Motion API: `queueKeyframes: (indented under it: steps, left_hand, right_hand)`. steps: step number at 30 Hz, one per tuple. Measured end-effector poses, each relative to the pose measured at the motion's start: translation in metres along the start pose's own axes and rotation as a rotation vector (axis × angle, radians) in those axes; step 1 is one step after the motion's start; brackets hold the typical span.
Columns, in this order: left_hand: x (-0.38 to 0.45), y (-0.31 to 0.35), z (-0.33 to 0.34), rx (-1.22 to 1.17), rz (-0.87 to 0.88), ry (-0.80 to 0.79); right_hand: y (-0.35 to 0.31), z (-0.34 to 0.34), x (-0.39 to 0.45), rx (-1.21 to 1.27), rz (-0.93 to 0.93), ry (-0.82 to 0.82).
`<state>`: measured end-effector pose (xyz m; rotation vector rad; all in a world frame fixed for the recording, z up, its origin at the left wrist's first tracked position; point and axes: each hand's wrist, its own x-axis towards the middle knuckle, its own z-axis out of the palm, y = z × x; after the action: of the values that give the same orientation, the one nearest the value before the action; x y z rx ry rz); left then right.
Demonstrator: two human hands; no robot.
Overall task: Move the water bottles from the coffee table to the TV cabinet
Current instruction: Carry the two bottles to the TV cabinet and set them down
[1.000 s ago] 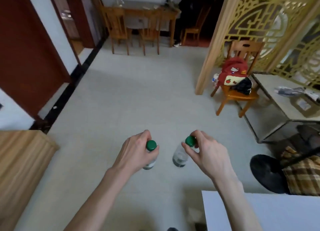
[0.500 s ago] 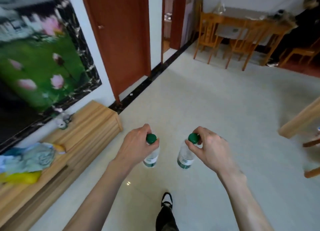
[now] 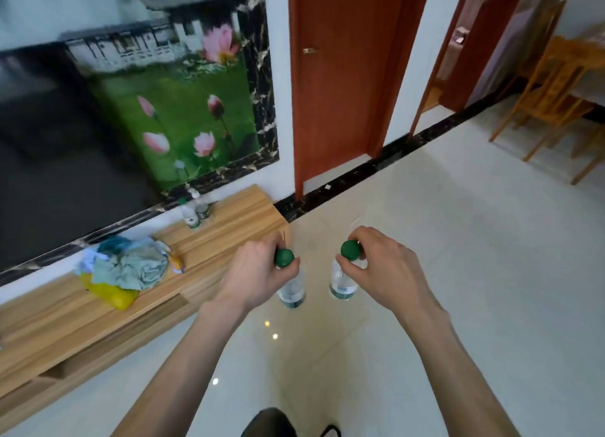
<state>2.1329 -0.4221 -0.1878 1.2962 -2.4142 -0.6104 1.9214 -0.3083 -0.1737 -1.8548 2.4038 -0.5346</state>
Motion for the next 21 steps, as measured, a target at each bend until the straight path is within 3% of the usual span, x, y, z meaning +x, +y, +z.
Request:
queueKeyframes:
  steps: [10,21]
  left_hand:
    - [0.118,-0.073,-0.01,0.045,-0.11,0.061]
    - [0.251,-0.177,-0.033,0.048,-0.158,0.059]
  right_hand:
    - [-0.011,0.057,0.186,0.005,-0.171,-0.067]
    - [-0.049,0.12,0.357,0.045,-0.185,-0.099]
